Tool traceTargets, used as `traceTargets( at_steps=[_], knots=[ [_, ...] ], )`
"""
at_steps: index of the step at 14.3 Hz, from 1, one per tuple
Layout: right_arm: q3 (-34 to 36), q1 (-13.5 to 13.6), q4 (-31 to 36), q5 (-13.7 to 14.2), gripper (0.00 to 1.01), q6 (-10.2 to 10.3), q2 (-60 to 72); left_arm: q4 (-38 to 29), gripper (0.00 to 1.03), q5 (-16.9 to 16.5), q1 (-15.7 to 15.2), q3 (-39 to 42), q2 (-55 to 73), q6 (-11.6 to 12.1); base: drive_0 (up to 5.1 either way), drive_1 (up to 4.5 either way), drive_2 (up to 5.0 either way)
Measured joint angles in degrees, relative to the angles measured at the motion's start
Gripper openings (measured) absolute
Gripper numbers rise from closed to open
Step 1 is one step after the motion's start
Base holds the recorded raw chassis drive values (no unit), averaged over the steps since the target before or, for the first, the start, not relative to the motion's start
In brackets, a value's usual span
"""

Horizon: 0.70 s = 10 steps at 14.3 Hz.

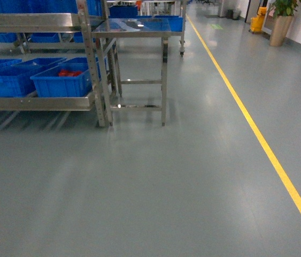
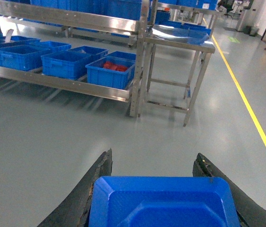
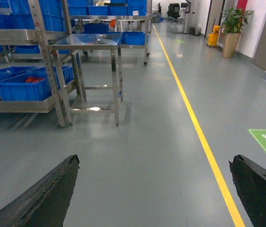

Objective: Pick blue part to blue bin on bottom shelf

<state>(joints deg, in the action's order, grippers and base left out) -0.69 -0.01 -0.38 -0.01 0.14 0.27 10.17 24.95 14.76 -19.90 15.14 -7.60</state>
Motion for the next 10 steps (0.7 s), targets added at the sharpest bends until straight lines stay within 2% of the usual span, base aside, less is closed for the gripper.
traceTargets(
  at_steps=[10],
  knots=[
    [0.0, 0.0, 0.0, 0.0, 0.98, 0.0, 0.0, 0.1, 0.43, 0.1, 0.0, 0.0, 0.0, 0.0, 0.0, 4.21, -4.1]
  ],
)
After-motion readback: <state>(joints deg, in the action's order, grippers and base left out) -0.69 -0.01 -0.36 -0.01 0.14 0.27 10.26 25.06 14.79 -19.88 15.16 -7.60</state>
